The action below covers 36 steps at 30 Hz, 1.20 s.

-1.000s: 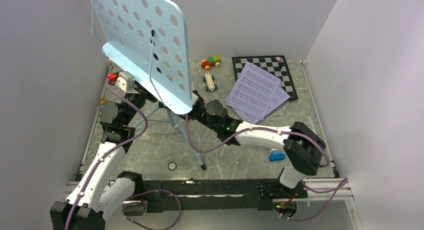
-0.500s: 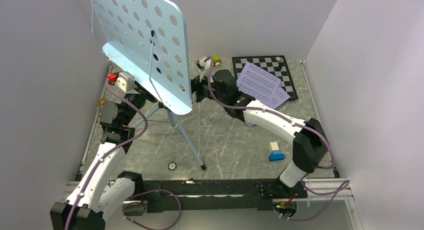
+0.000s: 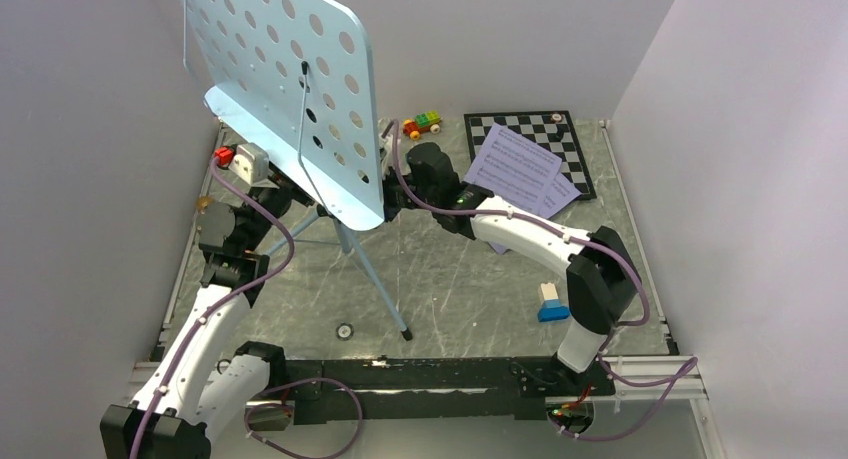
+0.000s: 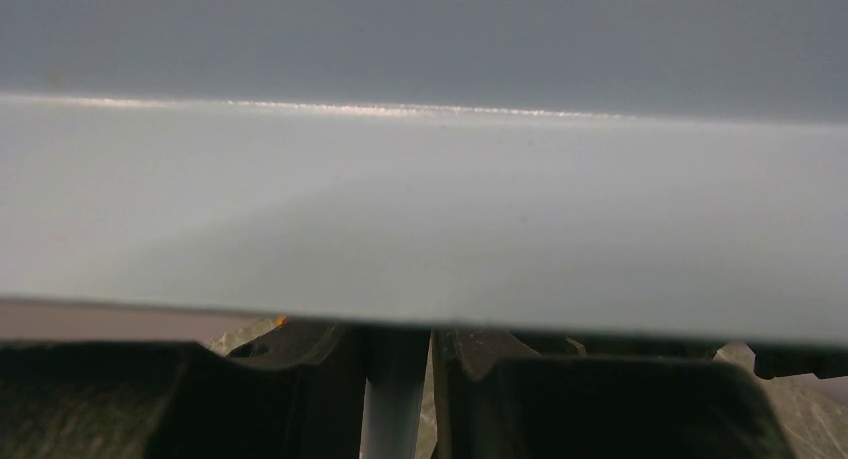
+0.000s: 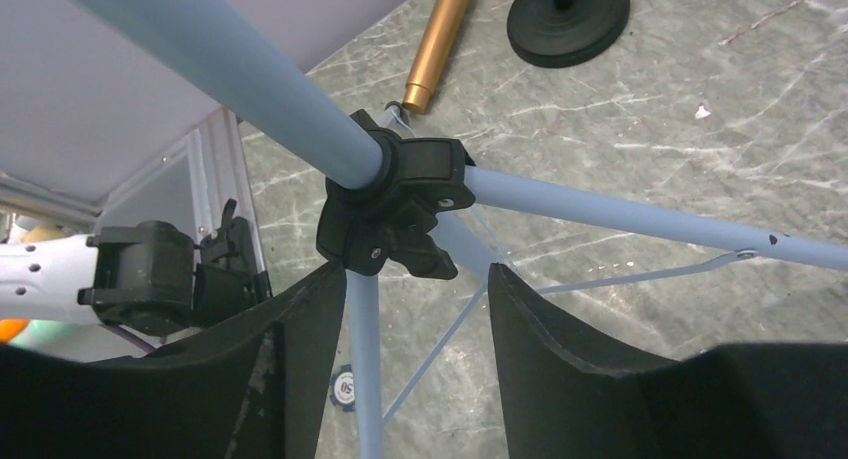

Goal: Pack up the instrument practice props

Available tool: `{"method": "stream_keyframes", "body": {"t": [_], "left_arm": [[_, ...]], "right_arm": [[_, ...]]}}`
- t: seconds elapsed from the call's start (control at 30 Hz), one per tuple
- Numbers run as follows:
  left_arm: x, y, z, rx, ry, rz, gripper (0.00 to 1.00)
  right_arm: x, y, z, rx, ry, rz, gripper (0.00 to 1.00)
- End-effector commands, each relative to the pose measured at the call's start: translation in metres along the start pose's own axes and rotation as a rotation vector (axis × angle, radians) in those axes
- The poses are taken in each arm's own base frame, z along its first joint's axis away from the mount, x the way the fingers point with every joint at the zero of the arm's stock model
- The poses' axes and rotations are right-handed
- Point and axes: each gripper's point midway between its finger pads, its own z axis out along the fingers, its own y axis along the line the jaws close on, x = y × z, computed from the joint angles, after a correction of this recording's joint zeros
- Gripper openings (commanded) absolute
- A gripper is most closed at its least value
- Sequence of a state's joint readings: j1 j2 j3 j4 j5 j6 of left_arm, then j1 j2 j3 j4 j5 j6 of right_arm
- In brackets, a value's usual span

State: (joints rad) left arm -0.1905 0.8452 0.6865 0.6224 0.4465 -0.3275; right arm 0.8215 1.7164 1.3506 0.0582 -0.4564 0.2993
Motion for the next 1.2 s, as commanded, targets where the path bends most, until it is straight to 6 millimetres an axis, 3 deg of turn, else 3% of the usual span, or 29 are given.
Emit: {"method": "stream_keyframes", "body": {"t": [0.0, 0.17, 0.33, 0.4, 0.63, 0.77, 0.87, 0.93, 1.07, 1.17], "left_arm": [[0.028, -0.007, -0.007, 0.016, 0.107, -0.118, 0.0], [0.03, -0.007, -0.007, 0.018, 0.112, -0.122, 0.0], [0.03, -0.006, -0.007, 0.015, 0.114, -0.122, 0.0], [0.029, -0.006, -0.007, 0.015, 0.113, -0.12, 0.0], [0.032, -0.007, -0.005, 0.022, 0.114, -0.146, 0.0], [0.036, -0.006, -0.006, 0.017, 0.121, -0.16, 0.0], [0.039, -0.006, -0.005, 0.017, 0.129, -0.166, 0.0], [0.039, -0.006, -0.005, 0.018, 0.131, -0.167, 0.0], [0.041, -0.005, -0.006, 0.013, 0.133, -0.165, 0.0], [0.04, -0.005, -0.007, 0.012, 0.131, -0.161, 0.0]], "right_arm": [[-0.012, -0.002, 0.001, -0.005, -0.058, -0.077, 0.55], [-0.013, -0.006, 0.01, -0.011, -0.048, -0.101, 0.43], [-0.017, -0.009, 0.006, 0.007, -0.105, -0.174, 0.09], [-0.018, -0.01, 0.001, 0.036, -0.146, -0.232, 0.0], [-0.024, -0.001, -0.006, 0.151, -0.222, -0.529, 0.0], [-0.027, 0.013, -0.008, 0.307, -0.259, -0.956, 0.0], [-0.034, 0.02, -0.014, 0.406, -0.31, -1.159, 0.0], [-0.042, 0.024, -0.02, 0.454, -0.35, -1.239, 0.0], [-0.038, 0.03, -0.022, 0.529, -0.364, -1.395, 0.0], [-0.038, 0.029, -0.028, 0.553, -0.38, -1.287, 0.0]]}}
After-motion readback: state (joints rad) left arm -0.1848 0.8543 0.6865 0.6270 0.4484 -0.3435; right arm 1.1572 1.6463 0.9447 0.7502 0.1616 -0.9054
